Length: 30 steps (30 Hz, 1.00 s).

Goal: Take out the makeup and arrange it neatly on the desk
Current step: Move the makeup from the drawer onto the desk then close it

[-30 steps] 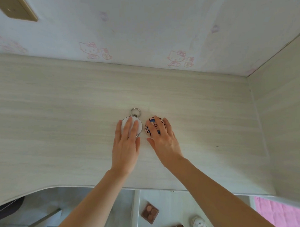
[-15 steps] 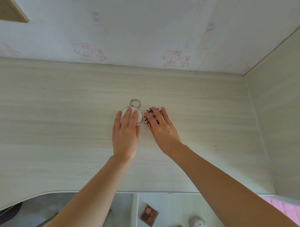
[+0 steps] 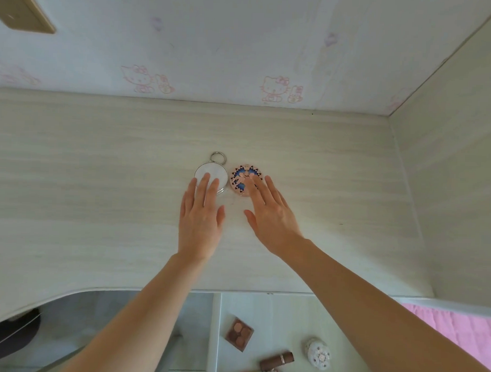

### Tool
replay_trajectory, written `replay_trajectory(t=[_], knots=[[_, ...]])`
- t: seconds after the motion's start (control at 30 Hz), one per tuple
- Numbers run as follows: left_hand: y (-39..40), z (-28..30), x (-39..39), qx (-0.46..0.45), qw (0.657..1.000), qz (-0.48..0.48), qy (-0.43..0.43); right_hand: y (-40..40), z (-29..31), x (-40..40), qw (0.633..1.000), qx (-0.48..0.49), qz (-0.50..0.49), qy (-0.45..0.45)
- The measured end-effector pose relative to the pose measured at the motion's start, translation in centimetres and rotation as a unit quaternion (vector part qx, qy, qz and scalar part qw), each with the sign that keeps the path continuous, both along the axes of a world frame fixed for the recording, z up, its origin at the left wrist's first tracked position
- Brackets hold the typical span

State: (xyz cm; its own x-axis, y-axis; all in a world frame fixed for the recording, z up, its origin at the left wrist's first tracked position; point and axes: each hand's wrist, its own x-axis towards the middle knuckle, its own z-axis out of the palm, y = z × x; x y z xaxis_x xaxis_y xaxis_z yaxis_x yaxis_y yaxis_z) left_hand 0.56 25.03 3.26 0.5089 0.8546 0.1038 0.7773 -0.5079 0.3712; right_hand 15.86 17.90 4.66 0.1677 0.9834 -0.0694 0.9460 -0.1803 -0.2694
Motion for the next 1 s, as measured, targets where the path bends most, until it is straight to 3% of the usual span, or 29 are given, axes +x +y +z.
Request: replay_trajectory(t=[0.53,0.8,1.0], knots=[[-16.4,1.6,-1.5,0.025,0.992,-0.072,-0.103,-17.8,1.0,-1.2,0.997,0.068,-0.004,0.044],[-24.6,-0.8,-3.1,-0.035,0.992,-0.057,-0.11,-26.2,-1.2,-1.3,0.995,0.06,-0.029,0.068],[-28.0,-4.5,-4.1,-0.147,0.986,0.022,-0.076,-30.5,-4.9,-0.7,0.995,-0.02,-0.038,0.086]])
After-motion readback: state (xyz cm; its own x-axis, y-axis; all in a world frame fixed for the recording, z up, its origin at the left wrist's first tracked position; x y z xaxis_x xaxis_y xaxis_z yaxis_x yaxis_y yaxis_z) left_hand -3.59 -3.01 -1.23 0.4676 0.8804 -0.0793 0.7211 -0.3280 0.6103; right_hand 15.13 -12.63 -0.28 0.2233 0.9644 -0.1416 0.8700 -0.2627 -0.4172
